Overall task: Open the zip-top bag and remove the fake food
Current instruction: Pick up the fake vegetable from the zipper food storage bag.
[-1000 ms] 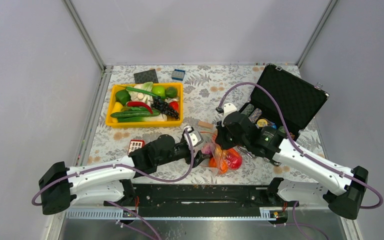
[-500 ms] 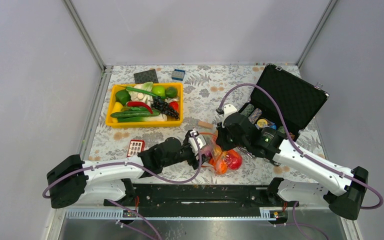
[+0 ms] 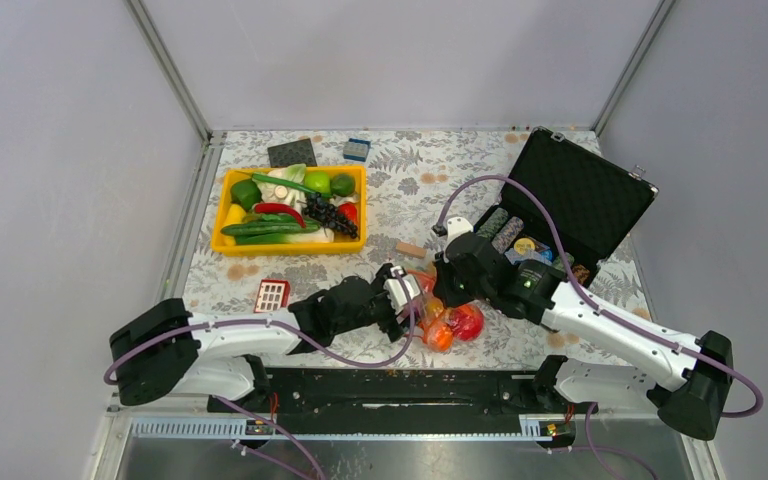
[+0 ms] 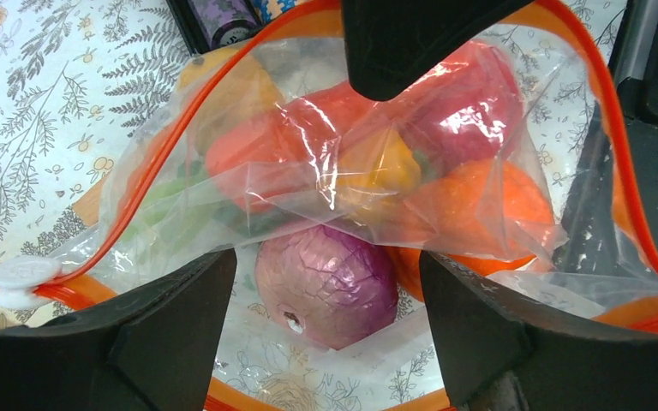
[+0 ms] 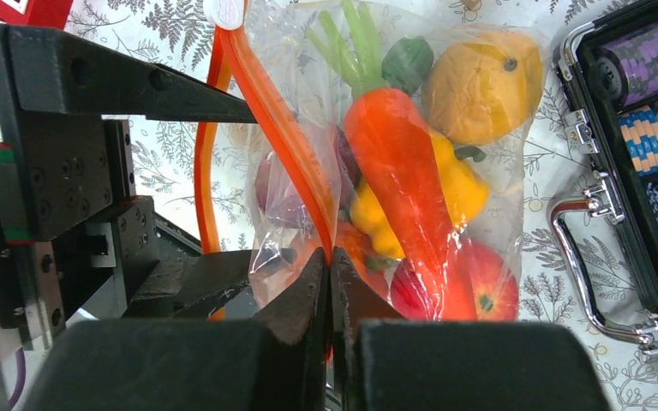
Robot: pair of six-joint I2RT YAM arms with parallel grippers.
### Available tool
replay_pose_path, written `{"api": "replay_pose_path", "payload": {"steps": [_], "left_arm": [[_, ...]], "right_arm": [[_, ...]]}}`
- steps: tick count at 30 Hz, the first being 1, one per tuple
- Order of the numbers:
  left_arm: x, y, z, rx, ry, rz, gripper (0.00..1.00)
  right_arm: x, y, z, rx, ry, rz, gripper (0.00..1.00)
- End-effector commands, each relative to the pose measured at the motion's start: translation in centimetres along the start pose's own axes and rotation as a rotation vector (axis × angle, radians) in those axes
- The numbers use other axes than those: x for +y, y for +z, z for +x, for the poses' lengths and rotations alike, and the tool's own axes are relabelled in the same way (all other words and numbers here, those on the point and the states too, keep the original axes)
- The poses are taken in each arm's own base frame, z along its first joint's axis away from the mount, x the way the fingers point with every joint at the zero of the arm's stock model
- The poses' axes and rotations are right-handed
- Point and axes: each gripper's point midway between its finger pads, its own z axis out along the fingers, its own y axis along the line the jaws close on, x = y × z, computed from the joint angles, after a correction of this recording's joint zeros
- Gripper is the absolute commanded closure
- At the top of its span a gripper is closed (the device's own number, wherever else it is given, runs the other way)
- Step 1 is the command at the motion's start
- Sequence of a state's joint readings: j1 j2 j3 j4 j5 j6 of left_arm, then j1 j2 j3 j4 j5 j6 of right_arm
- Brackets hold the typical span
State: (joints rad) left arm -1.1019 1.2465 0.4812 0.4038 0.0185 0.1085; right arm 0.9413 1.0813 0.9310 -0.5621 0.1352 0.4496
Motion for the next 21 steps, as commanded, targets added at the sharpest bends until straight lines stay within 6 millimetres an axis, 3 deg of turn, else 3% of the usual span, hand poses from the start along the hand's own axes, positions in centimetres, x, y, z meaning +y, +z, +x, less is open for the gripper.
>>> {"api": "replay_pose_path", "payload": {"steps": [1, 9, 15, 19, 21], "left_arm": [[0.3, 0.6, -0.4, -0.03, 0.029, -0.014, 0.19], [1.6, 1.5, 1.4, 0.035, 0.05, -0.089, 0.17], [2.0, 2.3, 1.7, 0.033, 0.041, -0.115, 0.17], [1.7, 2.8, 0.8, -0.014, 0.009, -0.102, 0.22], [1.5, 3.0, 0.3, -0.039, -0.007, -0.095, 0.3]], "right_arm": [[0.4, 0.1, -0.5, -0.022, 0.024, -0.024, 1.0], [0.3, 0.1, -0.4, -0.021, 0.021, -0.025, 1.0], [0.3, 0.2, -0.2, -0.014, 0.021, -0.025, 1.0], [0.2, 0.3, -0.1, -0.01, 0.021, -0.021, 1.0], [0.2, 0.4, 0.0, -0.007, 0.021, -0.019, 1.0]]}}
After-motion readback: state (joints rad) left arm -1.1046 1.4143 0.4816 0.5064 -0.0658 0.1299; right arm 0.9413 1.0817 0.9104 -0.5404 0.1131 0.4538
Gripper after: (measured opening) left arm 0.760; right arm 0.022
